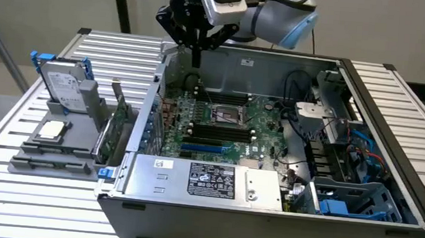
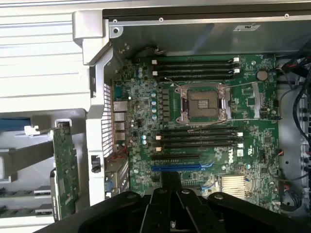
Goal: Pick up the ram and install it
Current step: 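Reach for the ram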
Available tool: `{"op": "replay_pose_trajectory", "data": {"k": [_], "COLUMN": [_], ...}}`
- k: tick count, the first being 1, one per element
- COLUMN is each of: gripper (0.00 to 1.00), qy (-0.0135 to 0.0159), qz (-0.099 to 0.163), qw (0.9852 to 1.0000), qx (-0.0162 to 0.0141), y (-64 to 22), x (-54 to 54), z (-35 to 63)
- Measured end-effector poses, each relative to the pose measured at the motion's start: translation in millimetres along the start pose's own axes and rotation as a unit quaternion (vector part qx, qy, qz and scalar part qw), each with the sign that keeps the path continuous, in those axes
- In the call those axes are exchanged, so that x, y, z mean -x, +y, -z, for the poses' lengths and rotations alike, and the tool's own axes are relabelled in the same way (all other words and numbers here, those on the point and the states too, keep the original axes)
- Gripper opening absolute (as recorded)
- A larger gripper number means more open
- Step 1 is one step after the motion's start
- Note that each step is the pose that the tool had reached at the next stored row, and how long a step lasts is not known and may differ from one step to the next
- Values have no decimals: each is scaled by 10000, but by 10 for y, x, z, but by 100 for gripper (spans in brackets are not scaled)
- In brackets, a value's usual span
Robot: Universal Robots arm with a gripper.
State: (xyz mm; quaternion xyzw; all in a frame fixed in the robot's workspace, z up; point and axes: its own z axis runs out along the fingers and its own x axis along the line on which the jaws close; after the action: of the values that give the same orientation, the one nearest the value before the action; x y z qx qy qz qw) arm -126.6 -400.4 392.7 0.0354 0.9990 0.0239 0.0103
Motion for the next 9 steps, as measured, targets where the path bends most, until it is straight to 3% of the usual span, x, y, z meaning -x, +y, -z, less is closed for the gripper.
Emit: {"op": "replay_pose_trajectory", "data": {"k": [9], "gripper": [0], "qy": [2], "qz": [-1], "qw": [10000], "qx": [1], "y": [-141], "x": [-391], "z": [11]}}
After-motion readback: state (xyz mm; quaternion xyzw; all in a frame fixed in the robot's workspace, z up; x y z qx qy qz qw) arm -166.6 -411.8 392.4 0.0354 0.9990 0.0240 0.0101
